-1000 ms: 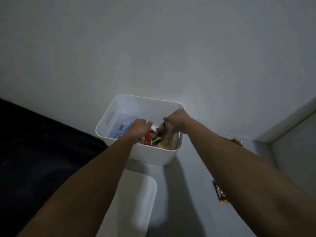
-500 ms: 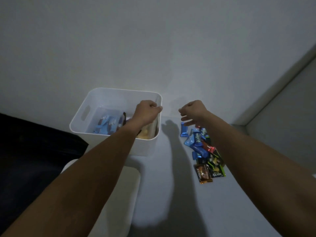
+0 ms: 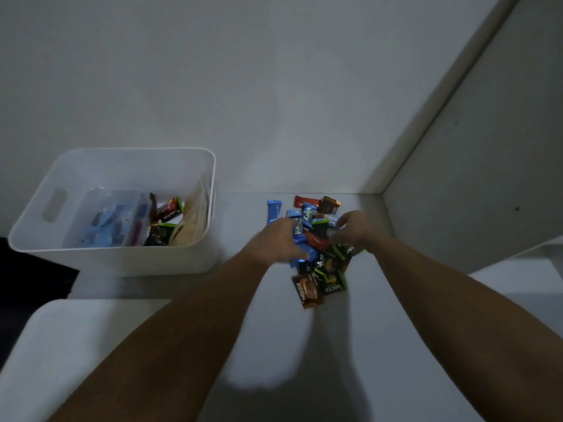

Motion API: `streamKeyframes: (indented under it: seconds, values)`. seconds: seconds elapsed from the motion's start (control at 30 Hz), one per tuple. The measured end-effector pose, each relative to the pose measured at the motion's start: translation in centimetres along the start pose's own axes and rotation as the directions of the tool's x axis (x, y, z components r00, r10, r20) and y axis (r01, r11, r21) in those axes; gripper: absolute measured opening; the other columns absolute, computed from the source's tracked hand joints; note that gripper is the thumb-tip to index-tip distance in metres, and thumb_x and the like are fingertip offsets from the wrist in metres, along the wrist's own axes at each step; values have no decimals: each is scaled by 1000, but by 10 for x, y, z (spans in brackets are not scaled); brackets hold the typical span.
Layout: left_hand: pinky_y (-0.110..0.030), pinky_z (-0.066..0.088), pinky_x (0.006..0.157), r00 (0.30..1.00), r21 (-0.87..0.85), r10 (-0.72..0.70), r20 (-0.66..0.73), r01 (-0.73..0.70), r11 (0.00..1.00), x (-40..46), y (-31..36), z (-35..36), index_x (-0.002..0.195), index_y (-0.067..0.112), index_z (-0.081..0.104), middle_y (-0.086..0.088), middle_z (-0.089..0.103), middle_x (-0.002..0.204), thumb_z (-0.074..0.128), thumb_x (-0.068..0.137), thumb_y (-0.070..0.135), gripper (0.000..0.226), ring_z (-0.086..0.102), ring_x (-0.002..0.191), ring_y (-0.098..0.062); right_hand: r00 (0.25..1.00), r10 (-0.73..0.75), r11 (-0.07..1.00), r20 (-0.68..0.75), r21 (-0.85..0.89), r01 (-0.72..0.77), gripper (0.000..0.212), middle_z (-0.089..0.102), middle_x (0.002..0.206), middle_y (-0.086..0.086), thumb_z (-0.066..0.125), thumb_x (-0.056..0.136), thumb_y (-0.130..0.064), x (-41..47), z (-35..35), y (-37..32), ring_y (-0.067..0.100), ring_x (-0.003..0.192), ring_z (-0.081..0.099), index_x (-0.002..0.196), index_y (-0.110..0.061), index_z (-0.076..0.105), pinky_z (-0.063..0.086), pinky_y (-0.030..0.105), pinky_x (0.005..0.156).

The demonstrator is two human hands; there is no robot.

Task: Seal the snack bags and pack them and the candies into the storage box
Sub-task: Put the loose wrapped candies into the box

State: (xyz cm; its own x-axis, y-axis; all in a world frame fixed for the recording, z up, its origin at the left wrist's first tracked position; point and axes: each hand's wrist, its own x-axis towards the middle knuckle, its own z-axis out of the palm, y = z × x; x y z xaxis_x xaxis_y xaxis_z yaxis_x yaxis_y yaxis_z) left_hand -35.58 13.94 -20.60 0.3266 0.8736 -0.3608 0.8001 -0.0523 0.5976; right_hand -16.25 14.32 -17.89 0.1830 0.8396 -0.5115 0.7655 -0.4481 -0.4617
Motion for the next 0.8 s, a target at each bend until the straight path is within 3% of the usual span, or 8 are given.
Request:
streamKeyframes:
  seconds: [0.07,0.1,0.2,0.3,0.37,0.43,0.57,0.8]
  values:
    - [-44,48,97,999,76,31,27,-33,997,2,-3,29,131,24,45,-4,53,131,85,50,52,95,53,116,-22,998,-8,996,65,-89,14,61,55,106,11,82,73,-19,4,5,17,27,91,61,126,-7,54,56,34,66]
    - [-49,41,104,999,136,37,40,-42,990,3,-4,43,141,24,33,-7,43,142,84,48,55,110,44,127,-27,995,-30,987,93,-154,44,71,56,113,11,83,71,-21,8,8,26,28,98,60,132,-10,50,54,34,74]
    - [-55,22,115,996,333,20,85,-48,942,5,-3,79,151,29,-2,-12,1,160,82,48,64,137,11,144,-37,981,-64,936,181,-332,122,105,35,146,13,90,57,-36,21,24,49,34,131,39,145,-22,34,38,43,108]
    - [-56,22,114,996,486,28,81,-64,871,8,-11,104,150,29,-5,-14,-12,158,77,48,72,138,2,145,-41,963,-94,879,253,-434,199,120,8,157,12,89,51,-48,35,47,68,45,141,16,148,-36,20,25,56,115]
    - [-55,25,113,998,522,33,55,-57,851,12,-15,111,150,28,-2,-16,-11,158,76,53,70,132,4,144,-41,962,-97,859,257,-467,211,123,-10,160,11,87,53,-49,35,56,74,48,143,-2,150,-39,12,22,62,114]
    - [-51,29,111,998,511,59,-1,-50,858,16,-16,113,149,25,9,-16,-3,158,76,60,63,117,15,142,-39,971,-97,848,217,-493,195,122,-17,159,9,86,53,-54,33,61,78,47,143,-6,149,-42,12,28,66,108]
    - [-44,37,105,988,424,96,-124,-35,905,17,-17,109,138,19,38,-13,17,156,71,79,42,71,34,133,-33,973,-210,848,99,-477,232,84,11,155,13,77,72,-48,27,67,77,39,134,25,143,-41,33,43,49,98]
    - [-35,46,82,958,170,176,-228,-139,976,17,-25,111,110,8,59,-12,51,121,68,76,3,36,53,102,-30,963,-265,899,47,-350,264,47,42,131,15,68,82,-28,29,73,81,34,107,51,128,-30,60,46,33,89]
